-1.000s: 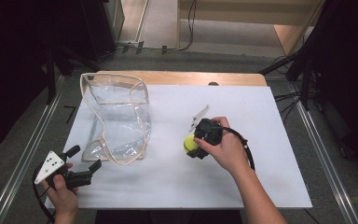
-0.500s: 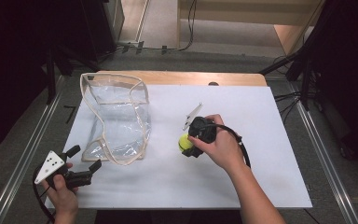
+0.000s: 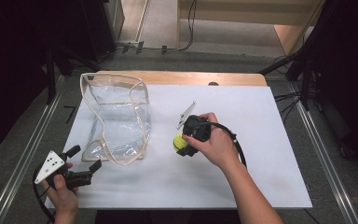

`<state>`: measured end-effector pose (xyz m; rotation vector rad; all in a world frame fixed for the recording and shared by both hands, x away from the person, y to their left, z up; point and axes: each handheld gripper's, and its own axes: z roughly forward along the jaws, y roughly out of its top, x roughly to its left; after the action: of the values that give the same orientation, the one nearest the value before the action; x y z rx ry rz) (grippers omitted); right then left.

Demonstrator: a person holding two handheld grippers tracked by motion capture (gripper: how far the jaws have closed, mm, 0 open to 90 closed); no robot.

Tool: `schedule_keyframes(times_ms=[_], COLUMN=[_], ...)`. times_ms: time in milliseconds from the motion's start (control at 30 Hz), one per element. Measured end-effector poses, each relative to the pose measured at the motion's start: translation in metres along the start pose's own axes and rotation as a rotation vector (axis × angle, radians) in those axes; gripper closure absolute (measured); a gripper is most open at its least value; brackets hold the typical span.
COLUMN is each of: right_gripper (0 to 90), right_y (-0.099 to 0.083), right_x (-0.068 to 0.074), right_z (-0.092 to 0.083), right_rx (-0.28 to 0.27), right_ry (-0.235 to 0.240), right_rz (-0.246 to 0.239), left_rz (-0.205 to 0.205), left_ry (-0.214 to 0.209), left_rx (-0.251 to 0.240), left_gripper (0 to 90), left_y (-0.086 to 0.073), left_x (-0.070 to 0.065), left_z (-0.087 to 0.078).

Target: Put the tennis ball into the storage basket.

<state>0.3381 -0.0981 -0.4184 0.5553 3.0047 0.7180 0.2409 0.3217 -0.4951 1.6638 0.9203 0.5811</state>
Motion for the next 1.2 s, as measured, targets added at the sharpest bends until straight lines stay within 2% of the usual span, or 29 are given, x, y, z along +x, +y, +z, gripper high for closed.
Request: schedule_keyframes(times_ms=[167,200,233,267,333,367,667,1033,1200], right_gripper=[23.3,23.3,23.3,23.3,23.3,23.3,23.3,23.3,23.3], right_y=[0.004,0.005,0.007,0.008,0.01,0.012,0.022,0.031,0.038], right_x=[0.0,0.001,0.0,0.001,0.001,0.002,0.004,0.005,0.006], right_z=[0.002,0.001,0.003,0.003,0.004,0.003,0.001,0.004,0.003], right_rx=[-0.023,-0.007,-0.02,-0.009,-0.01,0.0,-0.012,0.003,-0.004], right_ry=[0.012,0.01,0.014,0.015,0.017,0.016,0.031,0.059,0.065], right_rz=[-0.018,-0.003,-0.023,-0.01,-0.028,-0.017,-0.047,-0.051,-0.07], left_rz=[-0.001,-0.001,-0.001,-0.002,-0.003,-0.002,0.0,0.015,0.022], left_ry=[0.0,-0.001,-0.001,-0.001,-0.001,-0.001,-0.001,0.007,0.005], left_rx=[-0.001,-0.003,-0.003,-0.003,-0.003,-0.003,0.0,0.012,0.01], left_gripper=[0.0,0.0,0.0,0.0,0.0,0.0,0.0,0.0,0.0], left_y=[0.0,0.0,0.0,0.0,0.0,0.0,0.0,0.0,0.0], left_x=[0.0,0.0,0.0,0.0,0.0,0.0,0.0,-0.002,-0.002], left_z=[0.0,0.0,0.0,0.0,0.0,0.0,0.0,0.001,0.001])
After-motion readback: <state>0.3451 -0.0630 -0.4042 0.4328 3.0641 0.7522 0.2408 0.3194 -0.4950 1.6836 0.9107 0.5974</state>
